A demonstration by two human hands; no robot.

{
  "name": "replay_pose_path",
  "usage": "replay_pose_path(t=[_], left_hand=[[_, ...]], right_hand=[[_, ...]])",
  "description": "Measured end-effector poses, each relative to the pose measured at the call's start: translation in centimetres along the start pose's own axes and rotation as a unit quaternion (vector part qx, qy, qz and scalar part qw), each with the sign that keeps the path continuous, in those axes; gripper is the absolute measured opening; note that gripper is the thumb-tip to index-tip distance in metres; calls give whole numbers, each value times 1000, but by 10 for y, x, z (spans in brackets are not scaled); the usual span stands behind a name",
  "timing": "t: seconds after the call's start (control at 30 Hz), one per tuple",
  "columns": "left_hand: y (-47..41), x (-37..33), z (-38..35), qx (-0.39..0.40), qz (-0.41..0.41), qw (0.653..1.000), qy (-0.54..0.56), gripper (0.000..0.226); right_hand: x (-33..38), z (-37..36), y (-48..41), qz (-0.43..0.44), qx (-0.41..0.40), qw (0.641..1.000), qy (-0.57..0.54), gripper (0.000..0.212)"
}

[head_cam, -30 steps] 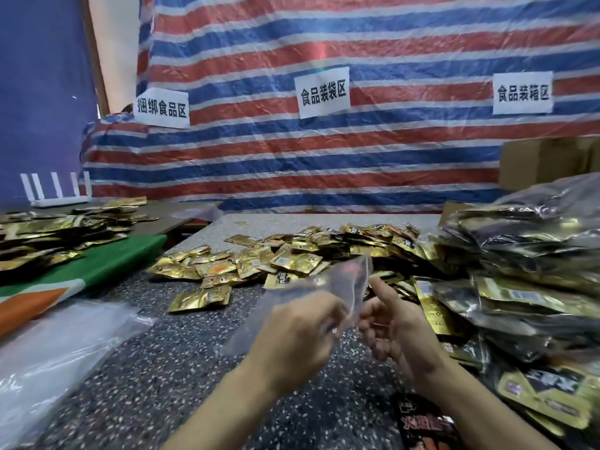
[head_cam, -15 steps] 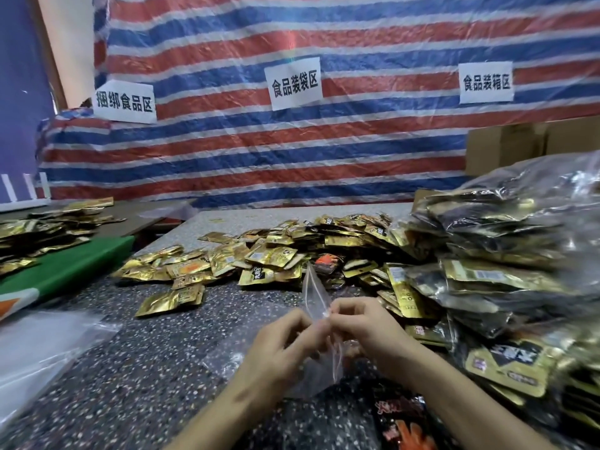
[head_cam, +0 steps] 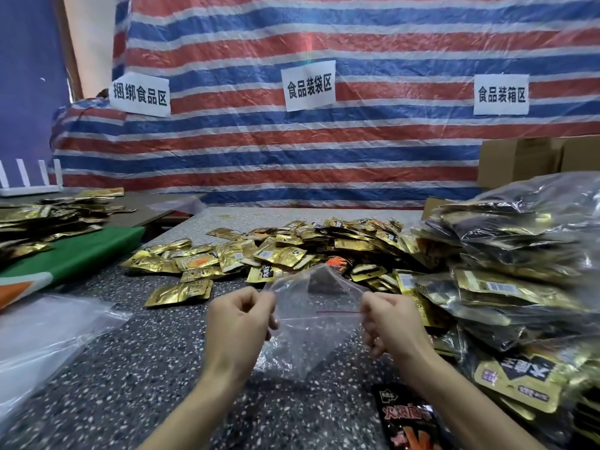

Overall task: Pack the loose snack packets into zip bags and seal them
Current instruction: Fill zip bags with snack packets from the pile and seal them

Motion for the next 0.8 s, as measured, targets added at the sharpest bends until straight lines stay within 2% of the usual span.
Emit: replay_pose_path(t=[0.1,0.17,0.2,0.27,0.3,0.33,0.43,0.5,0.6,0.7,0.8], left_hand=[[4,6,-6,9,-2,1000,-20,33],[5,10,-9,12,-6,999,-30,29],[5,12,-10,14,-6,999,-32,27],[3,16,-9,15,-1,1000,-28,25],[2,18,-9,12,1,1000,-27,25],[1,20,-8,8,3,1000,-26,25],[-3,26,-4,-2,6,999,-33,26],[-5,31,-3,-3,8,999,-47,26],[-7,38,-4,6,13,997,-70,26],[-10,41,-5,14,9,997,-80,27],[-11,43,-7,26,3,996,-84,27]], right_hand=[[6,-10,4,2,53,998,-35,48],[10,-5,1,9,30,998,-52,60],[12,0,-3,23,2,999,-33,56],[19,6,-15,79,-55,987,129,25],[24,3,-22,113,-60,963,238,17],[25,-5,-31,142,-49,933,328,18],[9,-27,-66,144,16,851,504,37],[-6,-39,-85,111,59,817,562,45],[-18,-52,-99,93,87,788,602,47],[-7,-55,-97,137,34,793,593,45],[23,-47,-86,192,-33,840,507,40]])
Point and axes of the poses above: each hand's wrist, its own y-axis away from the middle knuckle, its own z-axis out of the back of the hand, x = y × z, the point moved 9 cm from there along -y, towards the middle knuckle, and after that the axes turned 3 degrees about y, right-handed, at the moved point
